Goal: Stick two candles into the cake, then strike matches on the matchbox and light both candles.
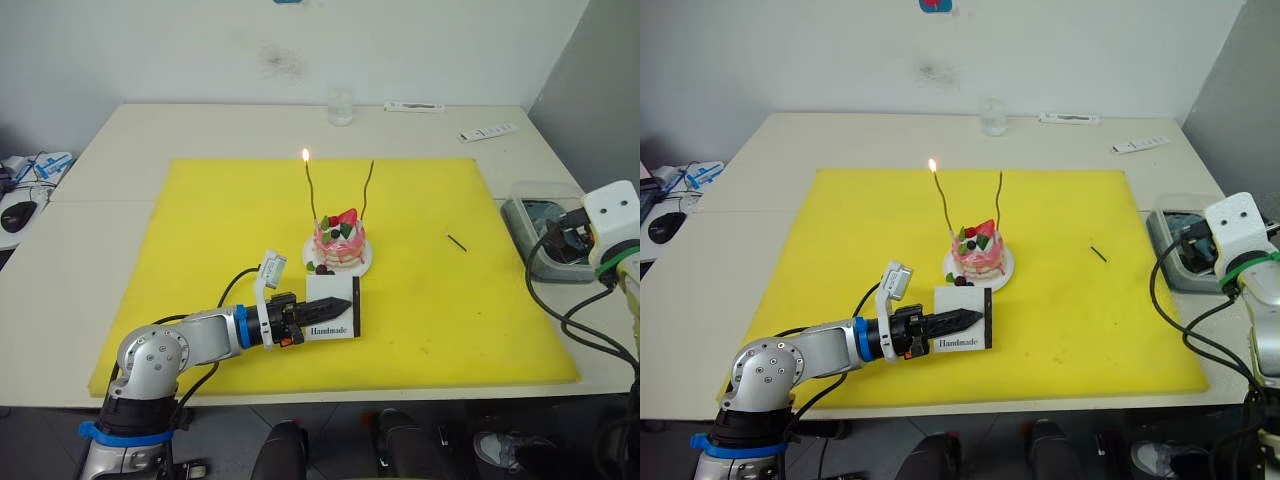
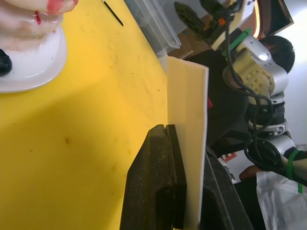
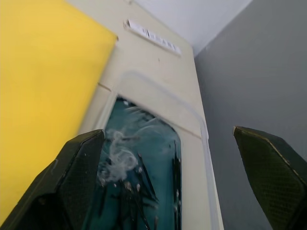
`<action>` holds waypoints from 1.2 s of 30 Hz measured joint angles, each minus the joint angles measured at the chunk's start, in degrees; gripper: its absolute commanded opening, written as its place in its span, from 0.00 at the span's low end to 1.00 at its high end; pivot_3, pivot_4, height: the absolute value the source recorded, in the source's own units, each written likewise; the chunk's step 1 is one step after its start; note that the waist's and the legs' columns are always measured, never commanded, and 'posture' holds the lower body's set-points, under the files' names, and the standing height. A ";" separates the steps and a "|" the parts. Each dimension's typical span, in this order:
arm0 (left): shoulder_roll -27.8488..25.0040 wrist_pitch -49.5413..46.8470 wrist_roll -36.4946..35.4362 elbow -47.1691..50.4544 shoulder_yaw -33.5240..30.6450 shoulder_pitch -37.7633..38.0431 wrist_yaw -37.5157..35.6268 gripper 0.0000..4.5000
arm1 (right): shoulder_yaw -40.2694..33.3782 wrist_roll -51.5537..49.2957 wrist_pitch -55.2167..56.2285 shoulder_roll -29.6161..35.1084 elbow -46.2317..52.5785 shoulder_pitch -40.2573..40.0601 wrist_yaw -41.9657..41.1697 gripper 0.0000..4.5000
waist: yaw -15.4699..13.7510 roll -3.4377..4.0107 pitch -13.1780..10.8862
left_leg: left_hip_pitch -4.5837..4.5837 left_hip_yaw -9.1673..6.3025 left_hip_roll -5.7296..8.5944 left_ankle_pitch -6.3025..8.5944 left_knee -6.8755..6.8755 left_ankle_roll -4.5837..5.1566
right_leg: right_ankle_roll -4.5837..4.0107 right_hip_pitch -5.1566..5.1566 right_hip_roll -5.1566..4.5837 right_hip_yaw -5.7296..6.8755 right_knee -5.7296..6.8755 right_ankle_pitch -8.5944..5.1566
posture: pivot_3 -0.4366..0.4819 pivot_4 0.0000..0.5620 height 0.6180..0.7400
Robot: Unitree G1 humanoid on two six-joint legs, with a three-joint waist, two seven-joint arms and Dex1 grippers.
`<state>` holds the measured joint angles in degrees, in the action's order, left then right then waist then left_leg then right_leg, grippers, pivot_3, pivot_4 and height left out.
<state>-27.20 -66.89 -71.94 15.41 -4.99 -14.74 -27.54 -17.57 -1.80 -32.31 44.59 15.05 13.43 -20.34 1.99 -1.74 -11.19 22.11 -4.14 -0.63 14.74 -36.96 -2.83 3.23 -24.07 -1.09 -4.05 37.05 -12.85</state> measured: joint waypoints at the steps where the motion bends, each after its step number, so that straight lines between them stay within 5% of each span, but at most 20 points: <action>1: -0.03 0.00 0.00 0.00 -0.12 0.06 0.00 0.00 | -0.84 -0.84 -0.21 -0.20 2.52 -0.71 -0.51 1.00 | -0.01 0.00 0.00 | -0.01 -0.01 0.00 0.00 -0.02 0.00 | 0.01 0.01 0.00 0.01 0.00 0.00 | 0.48 0.27 1.00; 8: -0.24 -0.01 0.00 0.01 -0.94 0.27 0.00 0.00 | -3.58 -11.69 -5.02 -1.68 12.02 -4.42 -8.82 1.00 | -0.01 0.00 0.00 | -0.06 0.01 0.00 0.00 -0.05 0.01 | -0.20 0.06 0.00 -0.01 0.00 -0.11 | 0.48 0.27 1.00; 12: -0.55 -0.04 0.02 -0.02 -0.98 -0.25 -0.06 0.00 | 1.25 -14.89 -5.08 -5.29 11.83 -4.38 -11.05 1.00 | 0.05 0.00 0.00 | -0.10 0.00 -0.02 -0.01 -0.05 0.01 | -0.22 0.06 0.03 -0.01 0.04 -0.12 | 0.48 0.27 1.00; 20: -1.46 -0.17 0.05 -0.21 -1.12 -0.70 -0.38 0.00 | 12.62 -10.91 -1.14 -10.54 -0.10 3.30 -9.33 1.00 | 0.04 0.00 0.00 | -0.08 0.01 -0.02 -0.01 -0.04 0.01 | -0.21 0.04 0.02 -0.01 0.03 -0.11 | 0.48 0.27 1.00; 28: -1.66 -0.19 0.00 -0.20 -1.22 -0.78 -0.42 0.00 | 14.57 -6.00 -1.84 -14.87 -15.30 13.30 -2.92 1.00 | -0.04 0.00 0.00 | -0.04 -0.02 -0.02 -0.01 0.00 0.01 | -0.10 0.02 0.02 0.02 0.03 0.03 | 0.48 0.27 1.00; 36: -1.66 -0.19 -0.04 -0.01 -1.42 -0.50 0.23 0.00 | 15.73 -5.14 -7.80 -15.90 -17.84 15.15 -1.86 1.00 | -0.01 0.00 0.00 | -0.03 -0.02 -0.02 0.00 0.00 0.01 | -0.17 0.01 0.02 0.02 0.03 0.09 | 0.48 0.27 1.00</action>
<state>-28.85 -67.08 -71.98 15.40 -6.41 -15.24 -27.31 -1.84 -6.94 -40.11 28.69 -2.78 28.58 -22.20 1.98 -1.74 -11.19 22.07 -4.16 -0.65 14.73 -36.95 -2.82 3.06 -24.07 -1.07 -4.02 37.07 -12.76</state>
